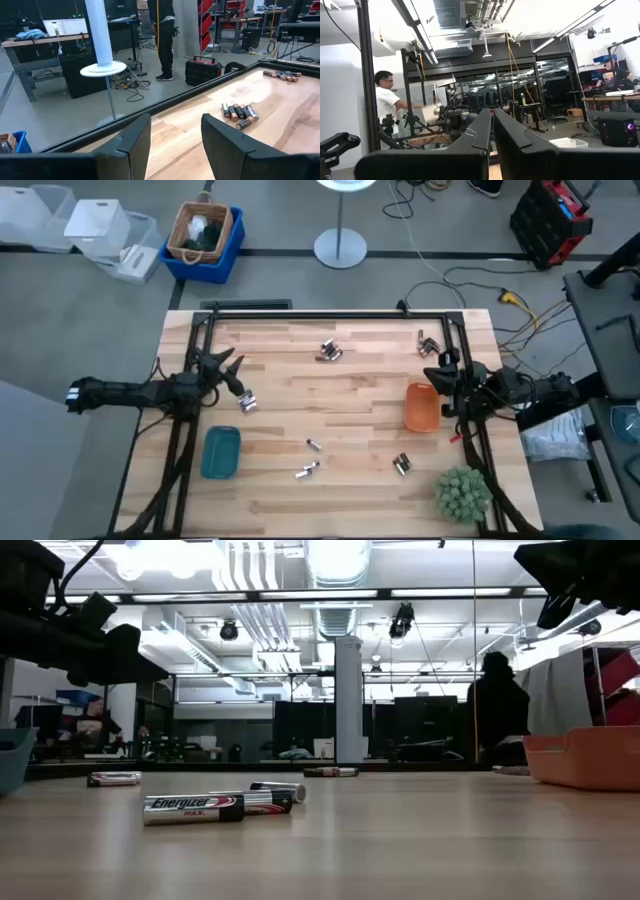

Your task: Sort batteries

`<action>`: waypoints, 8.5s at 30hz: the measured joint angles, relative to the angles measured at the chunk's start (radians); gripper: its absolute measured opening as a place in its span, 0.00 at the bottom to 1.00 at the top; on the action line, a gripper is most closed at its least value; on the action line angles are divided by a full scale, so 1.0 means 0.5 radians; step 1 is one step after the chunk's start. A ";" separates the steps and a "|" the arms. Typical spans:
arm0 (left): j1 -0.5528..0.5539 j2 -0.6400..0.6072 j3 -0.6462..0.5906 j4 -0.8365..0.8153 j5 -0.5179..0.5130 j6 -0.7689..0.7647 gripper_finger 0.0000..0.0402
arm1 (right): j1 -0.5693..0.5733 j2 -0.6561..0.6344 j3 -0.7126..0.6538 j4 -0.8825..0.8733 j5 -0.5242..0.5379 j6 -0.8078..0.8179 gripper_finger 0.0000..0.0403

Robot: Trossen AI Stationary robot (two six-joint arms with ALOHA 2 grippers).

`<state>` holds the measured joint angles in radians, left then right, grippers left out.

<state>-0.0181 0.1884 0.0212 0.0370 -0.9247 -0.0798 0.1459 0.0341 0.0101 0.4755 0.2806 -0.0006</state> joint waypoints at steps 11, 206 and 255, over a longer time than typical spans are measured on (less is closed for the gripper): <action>0.000 0.000 0.000 0.000 0.000 0.000 0.39 | 0.001 0.001 0.000 0.000 0.000 0.001 0.03; 0.001 0.773 0.767 0.025 -0.063 0.193 0.39 | -0.883 3.512 2.611 -1.343 -0.465 -0.925 0.03; 0.001 0.855 0.787 0.078 -0.071 0.246 0.39 | -1.126 3.892 2.778 -1.481 -0.823 -0.534 0.50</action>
<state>-0.0177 0.6158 0.4149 0.0761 -0.9604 0.0431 -0.4171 1.9801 1.3991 -0.2651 -0.1307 -0.2677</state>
